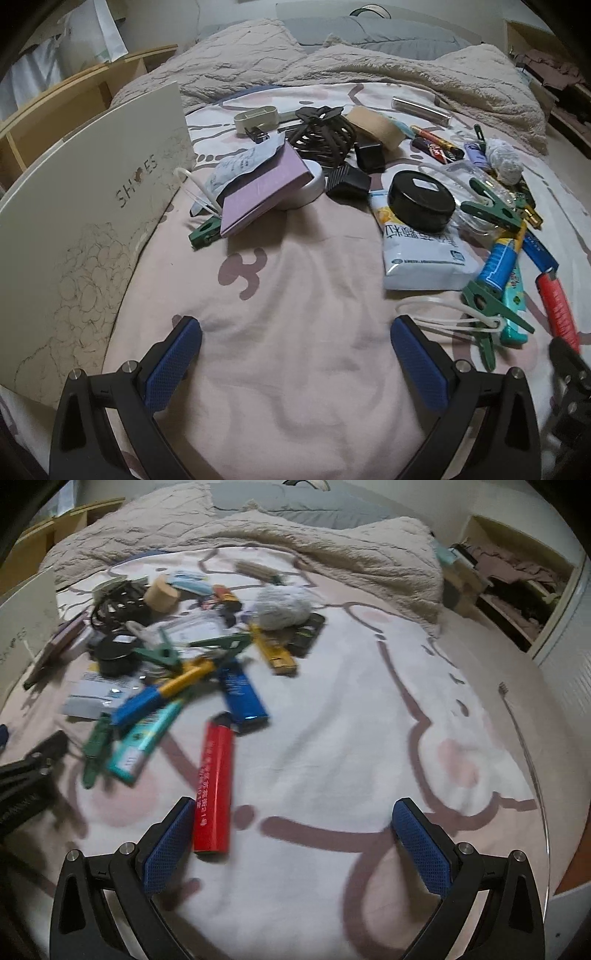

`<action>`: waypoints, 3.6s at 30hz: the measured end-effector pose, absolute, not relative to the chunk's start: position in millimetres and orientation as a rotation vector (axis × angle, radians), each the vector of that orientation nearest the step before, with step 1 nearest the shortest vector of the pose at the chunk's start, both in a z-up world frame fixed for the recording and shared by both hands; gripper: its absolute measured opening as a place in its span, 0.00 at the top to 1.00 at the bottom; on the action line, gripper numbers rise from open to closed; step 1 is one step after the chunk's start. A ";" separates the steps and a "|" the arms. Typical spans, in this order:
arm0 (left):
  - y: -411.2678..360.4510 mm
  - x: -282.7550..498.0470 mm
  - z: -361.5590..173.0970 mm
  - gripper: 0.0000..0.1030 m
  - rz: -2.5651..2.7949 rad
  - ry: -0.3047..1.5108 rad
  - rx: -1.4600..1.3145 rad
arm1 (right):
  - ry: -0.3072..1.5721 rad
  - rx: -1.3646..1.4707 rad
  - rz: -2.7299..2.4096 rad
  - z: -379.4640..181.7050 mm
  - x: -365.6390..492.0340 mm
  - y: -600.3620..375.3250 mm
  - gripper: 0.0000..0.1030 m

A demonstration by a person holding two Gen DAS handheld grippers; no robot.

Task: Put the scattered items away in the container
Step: 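Align the right gripper fingers around the red lighter on the sheet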

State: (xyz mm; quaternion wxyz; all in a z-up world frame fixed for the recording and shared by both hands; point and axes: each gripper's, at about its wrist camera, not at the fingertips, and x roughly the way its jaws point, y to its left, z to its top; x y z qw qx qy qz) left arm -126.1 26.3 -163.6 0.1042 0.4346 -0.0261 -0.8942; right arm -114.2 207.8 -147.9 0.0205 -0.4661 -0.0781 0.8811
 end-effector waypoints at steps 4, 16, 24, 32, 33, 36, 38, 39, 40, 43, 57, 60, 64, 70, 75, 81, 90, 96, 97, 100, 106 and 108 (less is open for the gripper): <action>25.0 -127.9 -161.2 0.00 -2.659 -0.072 1.296 | -0.129 -1.477 2.765 -151.6 -115.8 220.8 0.00; 31.1 -135.3 -154.8 0.00 -2.764 -0.011 1.343 | -0.127 -1.445 2.790 -155.5 -114.1 218.2 0.00; 29.6 -140.1 -162.6 0.00 -2.662 -0.043 1.351 | -0.150 -1.389 2.819 -155.5 -109.5 216.7 0.00; 16.0 -118.9 -162.6 0.00 -2.649 -0.031 1.356 | -0.134 -1.393 2.842 -155.7 -108.7 219.6 0.00; 15.5 -115.5 -162.3 0.00 -2.652 -0.041 1.358 | -0.135 -1.391 2.842 -155.8 -108.4 219.3 0.00; 13.4 -104.7 -162.1 0.00 -2.662 -0.066 1.367 | -0.147 -1.387 2.840 -156.0 -108.3 218.2 0.00; 11.0 -97.1 -161.9 0.00 -2.668 -0.066 1.368 | -0.140 -1.389 2.842 -156.2 -108.7 219.2 0.00; 9.7 -93.7 -161.8 0.00 -2.672 -0.063 1.370 | -0.135 -1.391 2.844 -156.4 -108.9 219.7 0.00; 8.1 -90.1 -161.6 0.00 -2.675 -0.058 1.372 | -0.130 -1.392 2.847 -156.6 -109.1 220.3 0.00; 4.2 -78.7 -161.3 0.00 -2.684 -0.049 1.381 | -0.123 -1.389 2.852 -157.4 -109.2 220.4 0.00; -15.9 -42.6 -152.1 0.00 -2.753 0.022 1.560 | -0.151 -1.429 2.853 -149.2 -106.5 236.3 0.00; -20.2 -39.6 -150.1 0.00 -2.767 0.095 1.596 | -0.141 -1.412 2.818 -146.9 -107.4 250.6 0.00; -22.7 -35.0 -147.2 0.00 -2.785 0.170 1.621 | -0.050 -1.380 2.747 -147.0 -109.1 277.4 0.00; -22.1 -31.2 -140.2 0.00 -2.851 0.318 1.704 | 0.003 -1.370 2.724 -148.2 -110.6 292.4 0.00; -4.1 -30.0 -132.5 0.00 -2.918 0.255 1.690 | -0.045 -1.362 2.712 -150.1 -111.6 285.7 0.00; 32.4 -34.7 -123.1 0.00 -3.015 0.038 1.609 | -0.041 -1.363 2.713 -150.2 -111.1 286.4 0.00; 49.3 -62.4 -129.7 0.03 -2.992 0.073 1.639 | -0.052 -1.353 2.720 -152.4 -111.9 284.8 0.00; 55.8 -65.6 -140.9 0.25 -2.943 0.059 1.643 | -0.043 -1.348 2.727 -153.9 -112.1 284.8 0.00; 56.2 -64.0 -141.7 0.28 -2.942 0.040 1.627 | -0.042 -1.347 2.727 -154.1 -112.3 284.7 0.00; 54.3 -60.9 -142.9 0.42 -2.941 -0.018 1.590 | -0.046 -1.346 2.726 -154.6 -112.6 284.2 0.00; 41.9 -54.6 -141.2 0.58 -2.940 -0.090 1.560 | -0.051 -1.343 2.725 -154.7 -112.1 283.5 0.00; 37.8 -52.0 -140.6 0.63 -2.939 -0.126 1.543 | -0.053 -1.342 2.724 -154.9 -112.3 283.3 0.00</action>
